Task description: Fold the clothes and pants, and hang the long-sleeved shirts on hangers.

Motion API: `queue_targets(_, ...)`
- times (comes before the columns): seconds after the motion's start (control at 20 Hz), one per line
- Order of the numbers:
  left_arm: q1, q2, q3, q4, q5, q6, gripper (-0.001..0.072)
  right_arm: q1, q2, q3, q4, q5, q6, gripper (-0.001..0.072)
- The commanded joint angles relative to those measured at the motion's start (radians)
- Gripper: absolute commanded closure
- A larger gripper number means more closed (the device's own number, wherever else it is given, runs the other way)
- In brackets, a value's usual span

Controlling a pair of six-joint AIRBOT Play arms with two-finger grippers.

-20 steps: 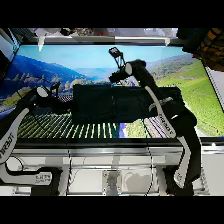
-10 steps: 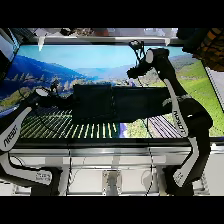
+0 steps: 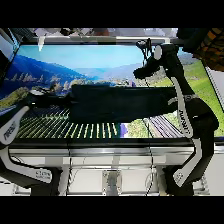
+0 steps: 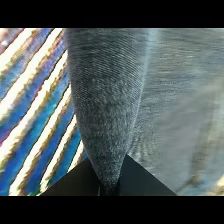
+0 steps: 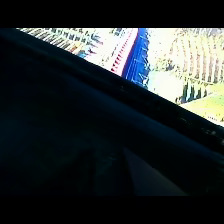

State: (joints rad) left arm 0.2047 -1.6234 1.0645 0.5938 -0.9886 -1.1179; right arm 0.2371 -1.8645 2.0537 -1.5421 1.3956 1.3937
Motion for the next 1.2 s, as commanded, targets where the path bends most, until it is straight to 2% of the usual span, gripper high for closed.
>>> queue_targets(0.0, 0.188, 0.119, 0.098, 0.240, -0.251, -0.140, 0.0679, -0.001, 0.005, 0.001, -0.053, 0.082, -0.001, 0.0533)
queue_targets(0.1, 0.289, 0.210, 0.195, 0.484, -0.403, -0.216, 0.0679, -0.003, 0.005, 0.001, -0.061, 0.100, -0.001, 0.0532)
queue_targets(0.2, 0.368, 0.280, 0.316, 0.672, -0.566, -0.237, 0.0678, -0.008, 0.005, 0.001, -0.058, 0.107, 0.000, 0.0532)
queue_targets(0.3, 0.406, 0.336, 0.383, 0.684, -0.589, -0.295, 0.0678, -0.009, 0.007, 0.001, -0.055, 0.108, 0.001, 0.0532)
queue_targets(0.4, 0.382, 0.363, 0.415, 0.615, -0.585, -0.296, 0.0678, -0.009, 0.011, 0.001, -0.051, 0.111, 0.001, 0.0532)
queue_targets(0.55, 0.238, 0.353, 0.431, 0.610, -0.614, -0.301, 0.0678, -0.009, 0.016, 0.001, -0.051, 0.111, 0.001, 0.0532)
queue_targets(0.8, -0.107, 0.235, 0.432, 0.609, -0.558, -0.413, 0.0678, -0.009, 0.016, 0.001, -0.051, 0.107, 0.001, 0.0532)
queue_targets(0.95, -0.338, 0.135, 0.433, 0.592, -0.407, -0.463, 0.0678, -0.009, 0.016, 0.001, -0.051, 0.104, 0.001, 0.0532)
queue_targets(1.15, -0.521, 0.003, 0.504, 0.425, -0.174, -0.503, 0.0678, -0.009, 0.016, 0.000, -0.051, 0.104, 0.001, 0.0532)
